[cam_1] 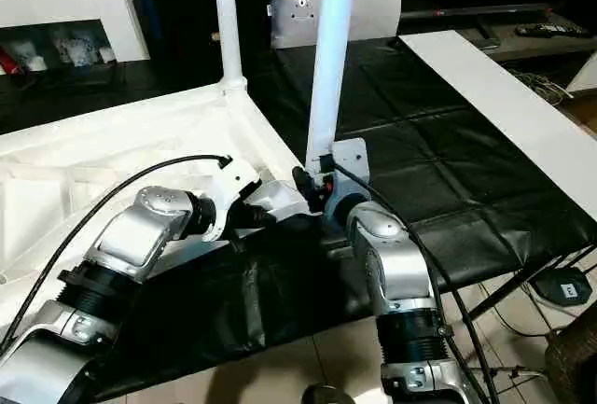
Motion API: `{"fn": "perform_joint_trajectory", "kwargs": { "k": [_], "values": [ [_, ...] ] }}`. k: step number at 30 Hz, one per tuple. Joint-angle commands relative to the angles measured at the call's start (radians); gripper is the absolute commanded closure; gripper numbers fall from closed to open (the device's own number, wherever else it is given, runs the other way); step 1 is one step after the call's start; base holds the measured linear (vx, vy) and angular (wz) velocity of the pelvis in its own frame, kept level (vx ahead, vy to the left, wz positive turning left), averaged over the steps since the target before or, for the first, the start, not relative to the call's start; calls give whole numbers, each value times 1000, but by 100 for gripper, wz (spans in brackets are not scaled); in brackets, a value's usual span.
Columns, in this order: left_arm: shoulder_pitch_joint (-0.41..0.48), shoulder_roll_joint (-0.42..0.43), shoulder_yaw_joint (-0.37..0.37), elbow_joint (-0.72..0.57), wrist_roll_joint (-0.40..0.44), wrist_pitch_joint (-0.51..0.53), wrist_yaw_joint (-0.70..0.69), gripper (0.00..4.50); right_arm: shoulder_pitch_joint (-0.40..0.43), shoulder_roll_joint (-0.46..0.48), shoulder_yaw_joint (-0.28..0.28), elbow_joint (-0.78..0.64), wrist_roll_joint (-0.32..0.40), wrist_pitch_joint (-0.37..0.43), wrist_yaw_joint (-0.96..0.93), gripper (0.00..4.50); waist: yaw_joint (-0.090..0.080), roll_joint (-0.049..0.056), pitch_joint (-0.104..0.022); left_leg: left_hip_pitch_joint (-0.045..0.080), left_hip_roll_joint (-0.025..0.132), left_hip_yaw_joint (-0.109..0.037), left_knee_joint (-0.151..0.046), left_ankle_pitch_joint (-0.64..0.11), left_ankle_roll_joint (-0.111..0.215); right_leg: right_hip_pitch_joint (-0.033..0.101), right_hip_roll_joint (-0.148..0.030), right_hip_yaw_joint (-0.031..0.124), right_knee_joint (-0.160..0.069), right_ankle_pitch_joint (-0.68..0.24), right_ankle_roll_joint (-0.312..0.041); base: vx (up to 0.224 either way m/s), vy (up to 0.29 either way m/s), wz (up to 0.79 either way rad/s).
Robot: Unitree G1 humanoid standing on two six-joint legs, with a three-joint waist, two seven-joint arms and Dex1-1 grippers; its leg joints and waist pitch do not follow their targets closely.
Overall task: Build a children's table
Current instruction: Rotate leg to tighten
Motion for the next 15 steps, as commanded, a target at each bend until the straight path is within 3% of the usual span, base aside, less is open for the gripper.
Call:
{"fn": "perform_joint_trajectory", "kwargs": {
  "k": [1, 5, 10, 12, 15],
  "values": [
    [-15, -10, -18, -48, -29, -44, -25, 450, 18, 24, 96, -31, 52, -11, 86, 115, 7, 2, -64, -7, 14, -3, -65, -147, 68, 68, -53, 53, -72, -329, -166, 0, 0, 0],
    [-2, 25, -24, -54, -31, -74, -81, 450, 38, -11, 74, -48, 66, -44, 138, 79, 8, 4, -66, -6, 17, -2, -65, -134, 71, 68, -51, 55, -66, -281, -181, 0, 0, 0],
    [13, 119, -61, -39, -46, -186, -231, 450, 71, -150, 46, -88, 125, -56, 330, 37, 12, 3, -64, -6, 19, -1, -64, -142, 90, 69, -51, 58, -63, -266, -189, 0, 0, 0],
    [13, 152, -75, -28, -48, -227, -288, 450, 78, -220, 53, -94, 141, -64, 431, 8, 20, 7, -64, -1, 21, -2, -64, -154, 88, 67, -52, 56, -65, -286, -189, 0, 0, 0],
    [19, 187, -90, -31, -63, -287, -381, 450, 84, -296, 71, -102, 162, -64, 557, 8, 33, 9, -63, 8, 23, 2, -65, -156, 82, 61, -52, 60, -63, -273, -201, 0, 0, 0]
  ]
}}
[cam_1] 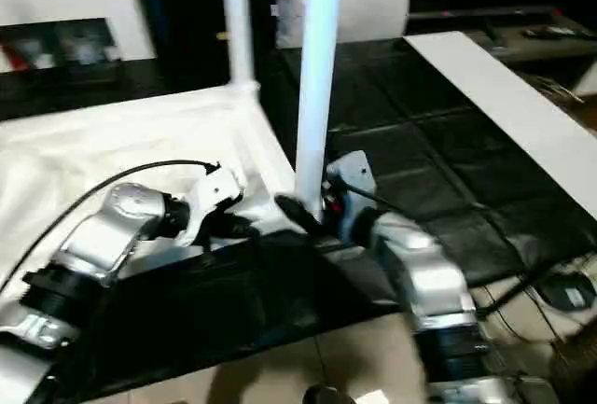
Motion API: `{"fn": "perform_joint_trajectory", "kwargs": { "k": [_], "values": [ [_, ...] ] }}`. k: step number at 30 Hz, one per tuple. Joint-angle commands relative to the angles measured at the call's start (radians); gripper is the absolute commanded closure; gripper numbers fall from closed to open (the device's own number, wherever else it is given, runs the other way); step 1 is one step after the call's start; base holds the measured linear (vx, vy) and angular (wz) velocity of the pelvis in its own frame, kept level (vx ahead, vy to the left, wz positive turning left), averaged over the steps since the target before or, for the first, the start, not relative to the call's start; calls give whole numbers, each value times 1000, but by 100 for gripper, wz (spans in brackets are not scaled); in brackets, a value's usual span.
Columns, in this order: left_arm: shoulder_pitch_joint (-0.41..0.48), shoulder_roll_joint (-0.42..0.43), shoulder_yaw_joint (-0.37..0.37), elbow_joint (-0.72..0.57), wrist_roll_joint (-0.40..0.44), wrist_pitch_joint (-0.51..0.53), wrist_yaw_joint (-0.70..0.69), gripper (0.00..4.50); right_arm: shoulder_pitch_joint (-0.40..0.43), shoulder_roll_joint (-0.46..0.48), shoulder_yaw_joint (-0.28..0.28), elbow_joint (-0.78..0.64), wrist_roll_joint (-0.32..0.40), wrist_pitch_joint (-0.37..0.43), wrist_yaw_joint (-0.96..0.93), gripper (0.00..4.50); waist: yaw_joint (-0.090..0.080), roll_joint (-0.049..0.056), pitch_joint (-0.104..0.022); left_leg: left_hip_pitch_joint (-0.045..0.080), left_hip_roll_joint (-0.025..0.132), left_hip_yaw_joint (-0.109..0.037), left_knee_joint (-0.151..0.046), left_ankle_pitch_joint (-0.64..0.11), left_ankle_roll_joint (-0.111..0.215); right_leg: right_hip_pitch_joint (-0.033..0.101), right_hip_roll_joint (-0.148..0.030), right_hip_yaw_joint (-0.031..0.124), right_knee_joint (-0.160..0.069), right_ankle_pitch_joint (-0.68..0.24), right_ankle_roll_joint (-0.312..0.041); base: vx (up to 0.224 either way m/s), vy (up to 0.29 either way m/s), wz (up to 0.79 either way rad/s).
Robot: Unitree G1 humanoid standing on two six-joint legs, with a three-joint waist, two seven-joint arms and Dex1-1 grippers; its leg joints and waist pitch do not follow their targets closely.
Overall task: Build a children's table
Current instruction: Rotate leg to tighten
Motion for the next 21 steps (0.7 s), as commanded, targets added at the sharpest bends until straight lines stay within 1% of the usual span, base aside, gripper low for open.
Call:
{"fn": "perform_joint_trajectory", "kwargs": {
  "k": [1, 3, 4, 5, 6, 8, 9, 11, 12, 13, 14, 15, 16, 17, 18, 21],
  "values": [
    [-11, 12, -31, -31, -37, -68, -114, 450, 8, -50, 27, -26, 27, -4, 114, 8, -1, 6, -64, 4, 24, 2, -67, -159, 83, 64, -51, 59, -62, -271, -203, 0, 0, 0],
    [-9, 38, -47, -34, -39, -96, -169, 450, 6, -90, 47, -27, 33, -10, 182, 8, 7, 7, -65, 3, 25, 1, -67, -155, 81, 67, -53, 60, -60, -268, -203, 0, 0, 0],
    [-9, 48, -54, -33, -38, -106, -185, 450, 4, -104, 55, -26, 37, -15, 207, 8, 13, 6, -65, 4, 25, 2, -67, -155, 80, 65, -54, 61, -60, -267, -204, 0, 0, 0],
    [-9, 69, -68, -29, -35, -132, -221, 450, 0, -135, 73, -25, 47, -22, 265, 8, 19, 8, -66, 5, 24, 1, -67, -162, 77, 65, -54, 59, -61, -279, -203, 0, 0, 0],
    [-9, 88, -80, -26, -35, -155, -255, 450, -7, -160, 87, -21, 62, -22, 322, 8, 22, 7, -65, 6, 26, 2, -68, -166, 77, 65, -54, 60, -62, -284, -200, 0, 0, 0],
    [-10, 104, -93, -21, -31, -180, -281, 450, -16, -175, 100, -9, 69, -32, 365, 8, 24, 7, -66, 6, 27, 1, -68, -166, 76, 66, -55, 61, -60, -279, -201, 0, 0, 0],
    [-13, 112, -99, -15, -29, -197, -296, 450, -23, -181, 107, 2, 66, -45, 386, 8, 25, 3, -66, 3, 26, 0, -68, -162, 75, 67, -55, 60, -58, -279, -202, 0, 0, 0],
    [-15, 119, -105, -9, -27, -213, -315, 450, -31, -190, 122, 15, 63, -53, 420, 8, 26, 4, -67, 3, 28, 1, -68, -151, 72, 66, -56, 60, -56, -266, -209, 0, 0, 0],
    [-16, 122, -107, -6, -27, -220, -329, 450, -36, -197, 131, 20, 70, -45, 442, 8, 26, -2, -68, 3, 28, 2, -67, -149, 71, 67, -55, 61, -56, -266, -209, 0, 0, 0],
    [-18, 127, -111, -4, -29, -231, -348, 450, -43, -202, 137, 28, 74, -39, 463, 23, 30, 1, -68, 3, 27, 2, -67, -145, 71, 68, -56, 60, -55, -271, -211, 0, 0, 0],
    [-18, 127, -111, -4, -29, -231, -348, 450, -43, -202, 137, 28, 74, -39, 463, 23, 30, 1, -68, 3, 27, 1, -67, -143, 71, 68, -56, 60, -55, -273, -210, 0, 0, 0],
    [-22, 134, -116, -3, -32, -245, -371, 450, -57, -212, 150, 44, 86, -27, 507, 23, 32, -3, -70, 2, 28, 2, -66, -138, 73, 69, -56, 60, -51, -268, -213, 0, 0, 0],
    [-25, 137, -120, 0, -31, -257, -378, 450, -63, -219, 158, 51, 90, -29, 528, 23, 32, -2, -69, 2, 28, 2, -66, -136, 73, 68, -57, 60, -52, -270, -212, 0, 0, 0],
    [-26, 137, -121, 1, -30, -259, -378, 450, -64, -220, 160, 53, 91, -29, 533, 42, 34, -2, -69, 3, 28, 3, -65, -140, 73, 67, -57, 61, -54, -277, -210, 0, 0, 0],
    [-28, 138, -122, 3, -28, -263, -379, 450, -67, -223, 164, 57, 92, -31, 542, 57, 35, -6, -70, 3, 28, 4, -64, -136, 75, 68, -56, 61, -53, -274, -210, 0, 0, 0],
    [-38, 139, -125, 18, -21, -278, -378, 450, -74, -235, 179, 70, 91, -36, 580, 64, 38, -5, -71, 2, 27, 3, -64, -130, 72, 68, -56, 59, -53, -281, -205, 0, 0, 0]
  ]
}}
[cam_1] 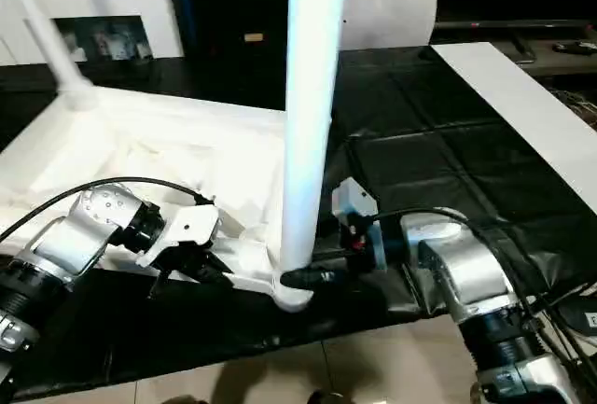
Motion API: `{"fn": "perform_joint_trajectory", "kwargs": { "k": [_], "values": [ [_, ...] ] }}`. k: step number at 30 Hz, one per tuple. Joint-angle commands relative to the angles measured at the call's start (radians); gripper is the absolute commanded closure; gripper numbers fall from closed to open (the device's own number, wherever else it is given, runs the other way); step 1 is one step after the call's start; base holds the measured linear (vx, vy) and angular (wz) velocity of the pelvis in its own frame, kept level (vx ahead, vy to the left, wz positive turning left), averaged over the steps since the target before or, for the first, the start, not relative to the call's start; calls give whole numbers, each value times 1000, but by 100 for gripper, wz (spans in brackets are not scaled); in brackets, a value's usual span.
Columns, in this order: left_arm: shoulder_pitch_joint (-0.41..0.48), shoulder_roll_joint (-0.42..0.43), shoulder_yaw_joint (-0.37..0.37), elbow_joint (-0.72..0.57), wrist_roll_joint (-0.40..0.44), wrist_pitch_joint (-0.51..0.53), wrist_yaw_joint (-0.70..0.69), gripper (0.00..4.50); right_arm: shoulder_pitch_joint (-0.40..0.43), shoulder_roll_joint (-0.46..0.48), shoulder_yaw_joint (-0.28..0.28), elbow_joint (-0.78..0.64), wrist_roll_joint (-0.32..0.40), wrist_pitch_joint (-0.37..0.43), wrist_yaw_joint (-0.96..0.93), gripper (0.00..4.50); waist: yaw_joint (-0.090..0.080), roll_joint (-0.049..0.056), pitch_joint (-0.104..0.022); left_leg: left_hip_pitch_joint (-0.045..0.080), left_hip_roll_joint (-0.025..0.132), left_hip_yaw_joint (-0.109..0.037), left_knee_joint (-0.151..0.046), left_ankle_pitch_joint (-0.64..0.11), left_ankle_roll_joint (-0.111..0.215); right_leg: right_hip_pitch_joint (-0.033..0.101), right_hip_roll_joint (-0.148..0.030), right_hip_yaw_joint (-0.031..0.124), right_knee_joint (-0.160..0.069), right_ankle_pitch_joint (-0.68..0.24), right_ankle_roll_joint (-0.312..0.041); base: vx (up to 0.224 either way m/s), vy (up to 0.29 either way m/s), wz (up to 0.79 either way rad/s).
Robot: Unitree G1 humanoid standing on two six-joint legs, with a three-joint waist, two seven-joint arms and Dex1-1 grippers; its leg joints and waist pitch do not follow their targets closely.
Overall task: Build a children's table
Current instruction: Rotate leg to tighten
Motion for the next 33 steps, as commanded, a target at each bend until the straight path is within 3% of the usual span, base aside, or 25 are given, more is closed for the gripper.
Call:
{"fn": "perform_joint_trajectory", "kwargs": {
  "k": [1, 2, 4, 13, 16, 17, 20, 23, 25, 28, 29, 33],
  "values": [
    [-34, 1, -17, 1, 2, -19, -36, 450, -16, -17, 15, 10, 4, 2, 36, 73, -5, -5, -71, 0, 27, 3, -66, -128, 72, 67, -55, 59, -55, -286, -199, 0, 0, 0],
    [-38, -1, -14, 10, 6, -22, -31, 450, -17, -20, 20, 13, 5, 4, 47, 102, -4, -4, -71, 0, 27, 3, -66, -128, 73, 67, -55, 58, -56, -290, -198, 0, 0, 0],
    [-39, -1, -13, 12, 7, -23, -31, 450, -19, -21, 21, 16, 6, 6, 50, 102, -4, -3, -70, 0, 26, 2, -66, -128, 71, 67, -56, 58, -57, -296, -196, 0, 0, 0],
    [-43, -4, -12, 27, 6, -29, -26, 450, -21, -19, 34, 21, 13, 8, 67, 194, -3, -6, -71, -1, 26, 2, -65, -123, 70, 67, -54, 57, -56, -295, -194, 0, 0, 0],
    [-43, -6, -11, 30, 5, -29, -24, 450, -18, -17, 38, 18, 14, 11, 67, 201, -3, -6, -71, 0, 27, 3, -64, -116, 71, 66, -54, 58, -54, -282, -199, 0, 0, 0],
    [-43, -7, -10, 30, 4, -26, -24, 450, -17, -16, 38, 17, 14, 13, 67, 226, -2, -5, -72, 0, 27, 3, -64, -113, 73, 66, -54, 58, -53, -275, -201, 0, 0, 0],
    [-38, -12, -3, 26, -4, -6, -17, 450, -10, -8, 34, 4, 24, 34, 56, 238, -1, -4, -71, 1, 27, 3, -64, -113, 73, 66, -54, 58, -53, -275, -203, 0, 0, 0],
    [-29, -36, 16, 1, -20, 85, 29, 450, 13, 26, 13, -43, 53, 95, -13, 243, -1, -4, -68, 1, 26, 3, -66, -130, 63, 66, -54, 57, -58, -313, -191, 0, 0, 0],
    [-27, -65, 27, -17, -21, 163, 85, 450, 38, 80, -3, -68, 36, 99, -127, 244, -6, -3, -64, 2, 25, 1, -68, -154, 51, 63, -54, 56, -64, -356, -179, 0, 0, 0],
    [-31, -121, 45, -18, -11, 241, 185, 450, 46, 163, -11, -66, -20, 119, -298, 245, -15, 0, -57, 3, 18, -3, -70, -196, 24, 61, -55, 50, -81, -486, -125, 0, 0, 0],
    [-33, -157, 59, -16, -8, 282, 246, 450, 43, 215, -23, -56, -45, 135, -396, 246, -27, -3, -57, -3, 16, -6, -70, -199, 13, 63, -54, 47, -83, -512, -110, 0, 0, 0],
    [-48, -261, 99, -8, 5, 391, 417, 450, 23, 358, -74, -27, -103, 180, -662, 252, -58, -5, -57, -3, 10, -9, -67, -213, 9, 59, -53, 40, -95, -555, -84, 0, 0, 0]
  ]
}}
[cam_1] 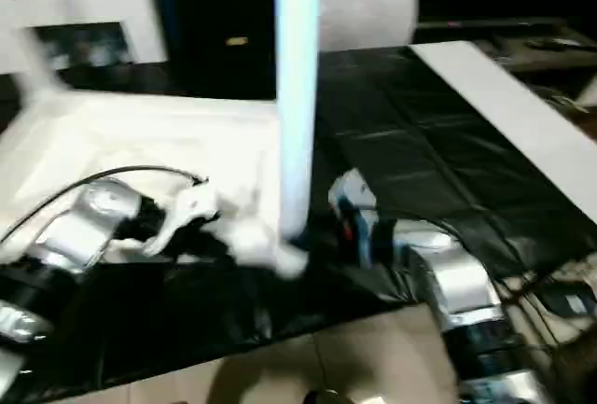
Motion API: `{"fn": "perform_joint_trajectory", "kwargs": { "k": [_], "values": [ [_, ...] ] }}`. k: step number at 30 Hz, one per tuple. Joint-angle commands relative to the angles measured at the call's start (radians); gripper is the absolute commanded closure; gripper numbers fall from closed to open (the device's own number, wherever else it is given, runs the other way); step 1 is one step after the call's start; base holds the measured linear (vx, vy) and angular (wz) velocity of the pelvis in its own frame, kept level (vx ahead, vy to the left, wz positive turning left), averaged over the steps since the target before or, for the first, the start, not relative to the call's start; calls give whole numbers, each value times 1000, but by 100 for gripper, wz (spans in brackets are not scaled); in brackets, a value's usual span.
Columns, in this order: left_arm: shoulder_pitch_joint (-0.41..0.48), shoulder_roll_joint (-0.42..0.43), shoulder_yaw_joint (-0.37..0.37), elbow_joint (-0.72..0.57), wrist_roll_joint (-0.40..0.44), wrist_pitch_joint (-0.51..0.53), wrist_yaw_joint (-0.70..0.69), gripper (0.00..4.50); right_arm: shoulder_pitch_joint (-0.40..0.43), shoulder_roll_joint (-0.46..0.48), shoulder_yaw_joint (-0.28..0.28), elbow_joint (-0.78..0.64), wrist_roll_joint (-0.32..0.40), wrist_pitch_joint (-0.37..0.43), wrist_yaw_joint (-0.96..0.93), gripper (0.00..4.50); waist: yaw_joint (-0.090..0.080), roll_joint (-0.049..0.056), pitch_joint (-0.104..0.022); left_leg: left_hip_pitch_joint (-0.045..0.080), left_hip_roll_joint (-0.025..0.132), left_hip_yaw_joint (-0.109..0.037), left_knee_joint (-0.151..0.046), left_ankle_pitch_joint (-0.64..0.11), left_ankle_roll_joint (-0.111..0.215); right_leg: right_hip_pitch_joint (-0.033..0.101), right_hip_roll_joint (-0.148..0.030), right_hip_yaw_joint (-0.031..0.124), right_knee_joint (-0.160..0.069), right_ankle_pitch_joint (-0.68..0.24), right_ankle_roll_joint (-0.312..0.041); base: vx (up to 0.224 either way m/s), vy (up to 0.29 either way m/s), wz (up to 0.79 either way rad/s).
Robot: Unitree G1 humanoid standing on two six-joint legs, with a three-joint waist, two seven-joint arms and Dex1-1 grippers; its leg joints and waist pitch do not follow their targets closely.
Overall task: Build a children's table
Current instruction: Rotate leg to tighten
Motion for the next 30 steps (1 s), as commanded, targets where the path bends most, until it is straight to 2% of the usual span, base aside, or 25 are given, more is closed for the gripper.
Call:
{"fn": "perform_joint_trajectory", "kwargs": {
  "k": [1, 5, 6, 8, 9, 10, 11, 13, 15, 19, 22, 25, 27, 28, 29, 30],
  "values": [
    [-25, -118, -7, -27, -52, 56, 98, 450, -26, 103, 82, 7, 3, 53, -96, 252, 3, -2, -56, -5, 9, -8, -70, -219, 20, 51, -52, 40, -96, -551, -89, 0, 0, 0],
    [-48, -223, 53, -6, -50, 114, 270, 450, -38, 215, 46, 40, -52, 48, -315, 253, -8, 0, -57, -4, 8, -5, -68, -213, 38, 46, -48, 41, -97, -522, -99, 0, 0, 0],
    [-52, -243, 66, -2, -46, 119, 304, 450, -41, 240, 34, 45, -55, 56, -351, 253, -6, 5, -57, -3, 8, -7, -69, -213, 40, 46, -49, 39, -97, -517, -101, 0, 0, 0],
    [-63, -290, 93, 11, -42, 112, 378, 450, -49, 267, 40, 59, -87, 11, -397, 253, -7, 4, -59, -6, 9, -7, -70, -207, 49, 49, -46, 41, -93, -473, -110, 0, 0, 0],
    [-65, -303, 98, 11, -37, 112, 397, 450, -51, 286, 26, 64, -94, -18, -429, 220, -5, 4, -62, -6, 10, -7, -71, -202, 50, 51, -47, 42, -91, -456, -112, 0, 0, 0],
    [-66, -312, 99, 10, -29, 111, 408, 450, -55, 310, 0, 73, -87, -57, -455, 220, -6, 2, -62, -6, 11, -5, -70, -192, 55, 49, -49, 46, -88, -429, -122, 0, 0, 0],
    [-67, -313, 99, 9, -28, 110, 409, 450, -56, 315, -6, 75, -83, -64, -458, 187, -4, 1, -65, -8, 9, -5, -70, -176, 62, 53, -50, 46, -84, -403, -130, 0, 0, 0],
    [-62, -305, 86, 0, -24, 106, 393, 450, -51, 301, 11, 67, -94, -75, -441, 177, -2, 2, -67, -13, 11, -4, -70, -132, 78, 58, -46, 49, -73, -322, -149, 0, 0, 0],
    [-47, -280, 69, -20, -18, 100, 365, 450, -37, 292, 7, 45, -87, -70, -428, 150, 2, 6, -67, -14, 11, -2, -70, -114, 91, 60, -48, 51, -69, -290, -166, 0, 0, 0],
    [-26, -245, 56, -35, -16, 80, 326, 450, -21, 270, 1, 25, -83, -82, -411, 129, 6, 10, -65, -11, 14, -2, -72, -130, 87, 59, -49, 51, -73, -303, -170, 0, 0, 0],
    [-8, -216, 48, -50, -19, 68, 292, 450, -1, 242, -13, -1, -66, -86, -373, 96, 7, 9, -64, -11, 15, -2, -73, -146, 83, 62, -50, 52, -73, -309, -168, 0, 0, 0],
    [15, -166, 45, -66, -32, 41, 229, 450, 31, 176, -39, -48, -10, -103, -266, 83, 5, 5, -65, -12, 16, -2, -73, -150, 88, 62, -50, 53, -73, -319, -165, 0, 0, 0],
    [17, -151, 43, -64, -34, 27, 210, 450, 37, 156, -45, -57, 6, -114, -227, 72, 8, 7, -64, -12, 17, -2, -73, -151, 92, 62, -51, 54, -74, -319, -166, 0, 0, 0],
    [22, -120, 36, -57, -39, 1, 160, 450, 48, 96, -38, -59, 14, -149, -139, 51, 9, 10, -64, -13, 17, -3, -73, -153, 91, 62, -51, 53, -73, -319, -167, 0, 0, 0],
    [22, -120, 36, -57, -39, 1, 160, 450, 48, 96, -38, -59, 14, -149, -139, 42, 8, 8, -64, -12, 17, -2, -73, -160, 92, 62, -51, 53, -74, -326, -167, 0, 0, 0],
    [25, -96, 25, -50, -39, -28, 122, 450, 54, 54, -30, -52, 16, -169, -75, 42, 7, 3, -64, -12, 17, -1, -72, -160, 93, 61, -50, 53, -74, -330, -167, 0, 0, 0]
  ]
}}
